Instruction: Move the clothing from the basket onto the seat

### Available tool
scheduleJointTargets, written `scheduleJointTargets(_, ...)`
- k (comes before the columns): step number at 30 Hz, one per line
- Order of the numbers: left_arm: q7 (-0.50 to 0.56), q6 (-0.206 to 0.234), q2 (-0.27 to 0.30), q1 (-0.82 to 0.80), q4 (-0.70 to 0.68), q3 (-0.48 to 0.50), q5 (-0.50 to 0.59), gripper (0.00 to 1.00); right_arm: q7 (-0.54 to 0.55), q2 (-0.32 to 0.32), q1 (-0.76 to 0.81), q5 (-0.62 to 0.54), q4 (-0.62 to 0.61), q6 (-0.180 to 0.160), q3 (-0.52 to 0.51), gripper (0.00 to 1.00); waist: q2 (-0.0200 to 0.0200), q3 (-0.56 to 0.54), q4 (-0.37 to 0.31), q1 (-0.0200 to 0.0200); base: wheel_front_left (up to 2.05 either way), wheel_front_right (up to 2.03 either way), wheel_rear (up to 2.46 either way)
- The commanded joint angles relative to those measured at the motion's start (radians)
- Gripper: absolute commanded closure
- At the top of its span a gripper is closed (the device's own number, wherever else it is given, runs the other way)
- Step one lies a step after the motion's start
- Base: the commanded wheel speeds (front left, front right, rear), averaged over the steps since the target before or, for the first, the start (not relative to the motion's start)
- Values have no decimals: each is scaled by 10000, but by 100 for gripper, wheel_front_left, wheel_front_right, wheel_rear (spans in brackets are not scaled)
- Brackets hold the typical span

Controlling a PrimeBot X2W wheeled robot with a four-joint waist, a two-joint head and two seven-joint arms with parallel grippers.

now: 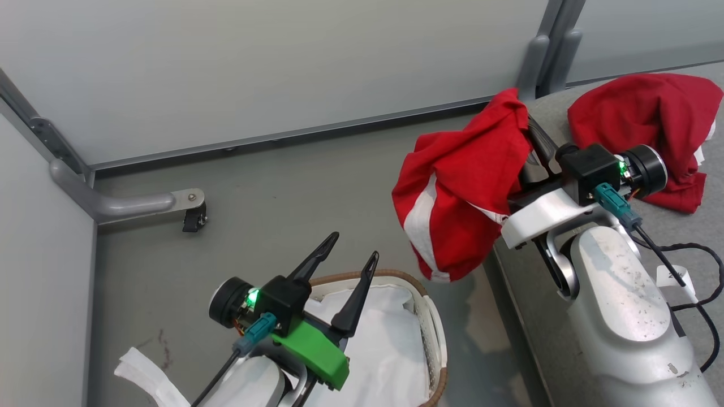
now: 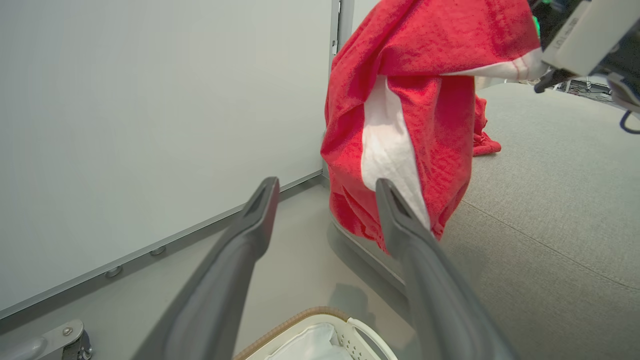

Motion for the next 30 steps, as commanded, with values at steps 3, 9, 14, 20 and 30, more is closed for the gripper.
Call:
scheduleJointTargets(3,-9,-167,-221,409,107,410,352,0,-22,-46,70,-32,-49,-14,-74,100,0,117,-199,0,0,0,0)
scheduleJointTargets(9,-8,-333,-501,602,168,879,811,0,-20,-48,-57,-74,-118,-14,-199,100,0,275,-677,0,0,0,0)
scheduleJointTargets(14,-8,-398,-582,565,105,1053,1075,0,-22,-150,-61,-84,-174,-14,-350,100,0,514,-1361,0,0,0,0)
scheduleJointTargets(20,-9,-409,-585,364,52,870,1185,0,-20,-337,138,-170,-220,-14,-593,100,0,858,-2357,0,0,0,0)
scheduleJointTargets(30,-9,-411,-402,40,107,196,971,0,-20,-524,218,-192,-211,-14,-956,100,0,1162,-3224,0,0,0,0)
